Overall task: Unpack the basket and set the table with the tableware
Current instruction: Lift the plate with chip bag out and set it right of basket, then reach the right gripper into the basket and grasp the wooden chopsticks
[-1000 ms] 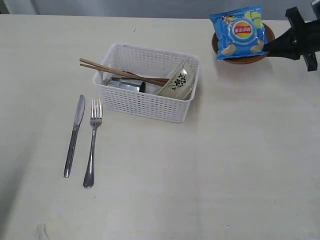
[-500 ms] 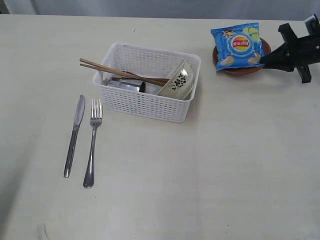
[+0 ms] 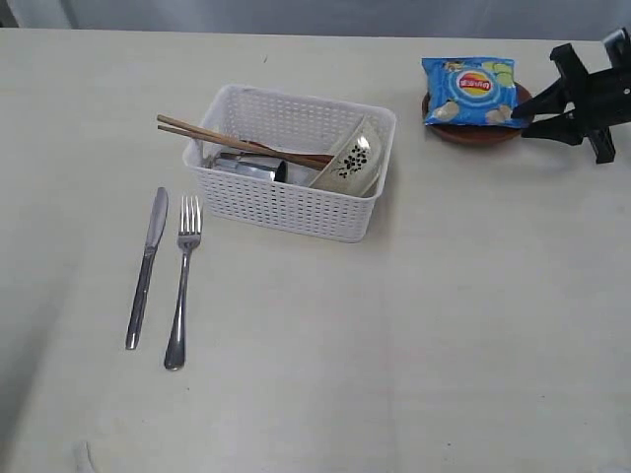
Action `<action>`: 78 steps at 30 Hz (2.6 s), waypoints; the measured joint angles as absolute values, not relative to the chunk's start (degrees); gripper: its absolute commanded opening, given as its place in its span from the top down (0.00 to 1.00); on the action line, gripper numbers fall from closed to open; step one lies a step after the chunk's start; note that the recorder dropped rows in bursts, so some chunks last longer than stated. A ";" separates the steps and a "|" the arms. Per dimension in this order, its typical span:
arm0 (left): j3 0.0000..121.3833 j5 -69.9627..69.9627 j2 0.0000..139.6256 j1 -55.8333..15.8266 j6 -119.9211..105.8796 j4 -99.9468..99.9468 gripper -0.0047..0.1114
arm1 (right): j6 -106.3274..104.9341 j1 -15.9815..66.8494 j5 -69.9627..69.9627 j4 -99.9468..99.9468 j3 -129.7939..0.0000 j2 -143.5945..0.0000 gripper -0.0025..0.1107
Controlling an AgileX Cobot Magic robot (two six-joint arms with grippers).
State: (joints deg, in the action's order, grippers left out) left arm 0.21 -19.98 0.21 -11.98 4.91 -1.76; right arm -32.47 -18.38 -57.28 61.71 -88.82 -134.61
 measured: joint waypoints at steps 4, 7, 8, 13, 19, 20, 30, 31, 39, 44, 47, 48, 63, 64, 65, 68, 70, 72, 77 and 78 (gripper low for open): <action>0.21 -19.98 0.21 -11.98 4.91 -1.76 0.96 | -32.12 -18.98 -59.17 61.80 -88.82 -134.49 0.66; 0.21 -19.98 0.21 -11.98 4.91 -1.76 0.96 | -31.37 -20.27 -60.19 61.55 -88.82 -133.50 0.66; 0.21 -19.98 0.21 -11.98 4.91 -1.76 0.96 | -31.11 -20.82 -60.34 61.20 -88.82 -133.00 0.66; 0.21 -19.98 0.21 -11.98 4.91 -1.76 0.96 | -31.39 -25.02 -61.83 61.94 -88.82 -126.06 0.66; 0.21 -19.98 0.21 -11.98 4.91 -1.76 0.96 | -40.49 -13.40 -68.50 73.52 -96.84 -122.32 0.66; 0.21 -19.98 0.21 -11.98 4.91 -1.76 0.96 | -40.60 -10.86 -68.47 73.14 -98.75 -122.08 0.66; 0.21 -19.98 0.21 -11.98 4.91 -1.76 0.96 | -40.83 23.37 -67.13 42.75 -113.68 -121.61 0.66; 0.21 -19.98 0.21 -11.98 4.91 -1.76 0.96 | -40.83 25.30 -66.87 39.66 -113.67 -121.61 0.66; 0.21 -19.98 0.21 -11.98 4.91 -1.76 0.96 | -40.27 32.54 -66.20 28.92 -113.67 -122.39 0.66; 0.21 -19.98 0.21 -11.98 4.91 -1.76 0.96 | -41.22 33.95 -66.05 28.21 -113.67 -123.66 0.65; 0.21 -19.98 0.21 -11.98 4.91 -1.76 0.96 | -42.22 34.94 -66.07 27.69 -113.67 -124.84 0.56; 0.21 -19.98 0.21 -11.98 4.91 -1.76 0.96 | -42.46 35.19 -66.07 27.13 -113.67 -125.23 0.53; 0.21 -19.98 0.21 -11.98 4.91 -1.76 0.96 | -43.31 35.69 -60.38 26.13 -113.67 -131.25 0.51; 0.21 -19.98 0.21 -11.98 4.91 -1.76 0.96 | -43.31 35.69 -59.93 26.27 -113.67 -131.64 0.51; 0.21 -19.98 0.21 -11.98 4.91 -1.76 0.96 | -43.31 35.69 -59.53 26.51 -113.67 -131.90 0.51; 0.21 -19.98 0.21 -11.98 4.91 -1.76 0.96 | -43.31 35.69 -58.64 27.08 -113.67 -132.93 0.51; 0.21 -19.98 0.21 -11.98 4.91 -1.76 0.96 | -43.31 35.69 -57.86 27.50 -113.67 -133.74 0.53; 0.21 -19.98 0.21 -11.98 4.91 -1.76 0.96 | -43.31 35.69 -57.12 27.59 -113.67 -134.33 0.63; 0.21 -19.98 0.21 -11.98 4.91 -1.76 0.96 | -43.99 35.69 -55.94 28.85 -113.80 -134.62 0.98; 0.21 -19.98 0.21 -11.98 4.91 -1.76 0.96 | -44.51 35.69 -55.67 28.85 -113.80 -134.62 0.98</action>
State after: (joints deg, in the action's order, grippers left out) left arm 0.21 -19.98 0.21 -11.98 4.91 -1.76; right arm -44.51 35.69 -55.67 28.85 -113.80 -134.62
